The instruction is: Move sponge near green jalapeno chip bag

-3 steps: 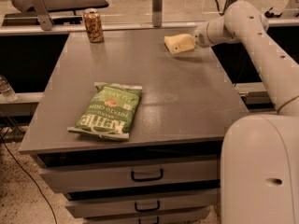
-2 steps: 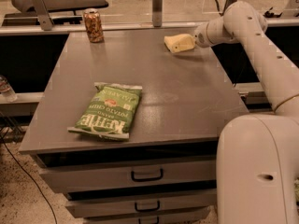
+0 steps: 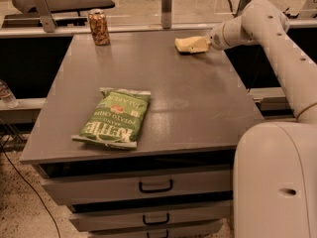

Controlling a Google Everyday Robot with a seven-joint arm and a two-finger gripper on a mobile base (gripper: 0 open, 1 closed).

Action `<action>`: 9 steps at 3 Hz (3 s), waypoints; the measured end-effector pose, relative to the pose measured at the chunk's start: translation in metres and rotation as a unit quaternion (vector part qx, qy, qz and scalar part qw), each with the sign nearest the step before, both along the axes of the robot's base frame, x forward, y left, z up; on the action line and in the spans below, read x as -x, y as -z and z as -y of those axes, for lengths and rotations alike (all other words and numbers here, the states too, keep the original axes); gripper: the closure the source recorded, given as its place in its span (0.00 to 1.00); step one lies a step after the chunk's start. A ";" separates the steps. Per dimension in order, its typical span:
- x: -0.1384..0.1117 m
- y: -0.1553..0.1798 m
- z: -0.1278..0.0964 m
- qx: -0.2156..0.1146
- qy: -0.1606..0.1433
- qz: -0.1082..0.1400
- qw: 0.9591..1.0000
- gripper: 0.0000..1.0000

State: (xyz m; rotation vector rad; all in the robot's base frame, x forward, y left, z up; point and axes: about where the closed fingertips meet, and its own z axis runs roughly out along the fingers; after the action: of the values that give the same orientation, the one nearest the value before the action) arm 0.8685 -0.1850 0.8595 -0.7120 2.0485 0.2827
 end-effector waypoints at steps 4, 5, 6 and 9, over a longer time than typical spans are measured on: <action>0.076 -0.062 -0.074 0.025 -0.122 0.022 0.992 1.00; 0.077 -0.061 -0.075 0.025 -0.123 0.021 0.992 1.00; 0.093 -0.057 -0.085 0.038 -0.150 0.016 0.988 1.00; 0.189 -0.052 -0.088 0.051 -0.209 0.032 0.976 1.00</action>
Offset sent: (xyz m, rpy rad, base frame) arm -0.0550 0.0345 0.0517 -0.0160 -0.0621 0.1064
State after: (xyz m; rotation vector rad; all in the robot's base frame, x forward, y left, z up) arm 0.6796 -0.0973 0.9116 -1.2020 1.8489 0.3899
